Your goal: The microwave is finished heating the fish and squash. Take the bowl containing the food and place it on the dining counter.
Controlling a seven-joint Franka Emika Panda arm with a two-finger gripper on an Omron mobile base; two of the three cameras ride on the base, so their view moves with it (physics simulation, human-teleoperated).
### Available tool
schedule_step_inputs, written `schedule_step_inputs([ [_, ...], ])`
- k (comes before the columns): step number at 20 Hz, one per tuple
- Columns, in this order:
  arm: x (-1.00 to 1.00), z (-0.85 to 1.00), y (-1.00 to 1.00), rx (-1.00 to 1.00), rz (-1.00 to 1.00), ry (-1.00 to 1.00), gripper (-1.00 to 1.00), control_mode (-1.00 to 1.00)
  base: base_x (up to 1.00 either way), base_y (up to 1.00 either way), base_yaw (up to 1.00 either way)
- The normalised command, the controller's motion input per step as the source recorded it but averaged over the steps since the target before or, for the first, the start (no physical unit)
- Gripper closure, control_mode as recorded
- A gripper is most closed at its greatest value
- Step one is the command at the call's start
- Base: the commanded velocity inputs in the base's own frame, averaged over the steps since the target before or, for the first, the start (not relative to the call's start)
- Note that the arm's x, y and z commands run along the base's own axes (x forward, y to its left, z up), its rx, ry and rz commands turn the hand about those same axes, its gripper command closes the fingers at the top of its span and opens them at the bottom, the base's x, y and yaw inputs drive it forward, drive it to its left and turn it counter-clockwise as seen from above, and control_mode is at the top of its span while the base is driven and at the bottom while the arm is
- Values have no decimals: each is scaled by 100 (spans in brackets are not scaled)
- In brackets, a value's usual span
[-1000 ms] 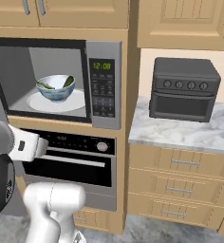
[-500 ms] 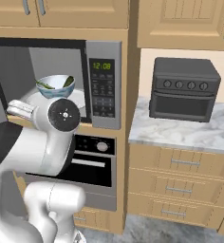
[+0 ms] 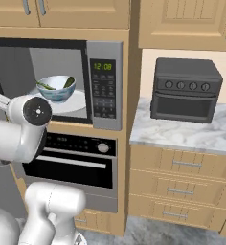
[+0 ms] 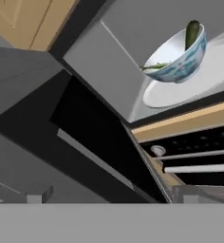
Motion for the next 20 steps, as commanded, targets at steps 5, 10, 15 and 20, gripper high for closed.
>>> schedule_step_inputs([
  [5, 2, 6, 89, 9, 28, 7, -100, -100, 0, 0, 0],
  [10, 1, 20, 49, 13, 42, 9, -100, -100, 0, 0, 0],
  [15, 22, 2, 99, 18, 52, 11, -100, -100, 0, 0, 0],
  [20, 30, 0, 100, 14, 41, 1, -100, -100, 0, 0, 0],
])
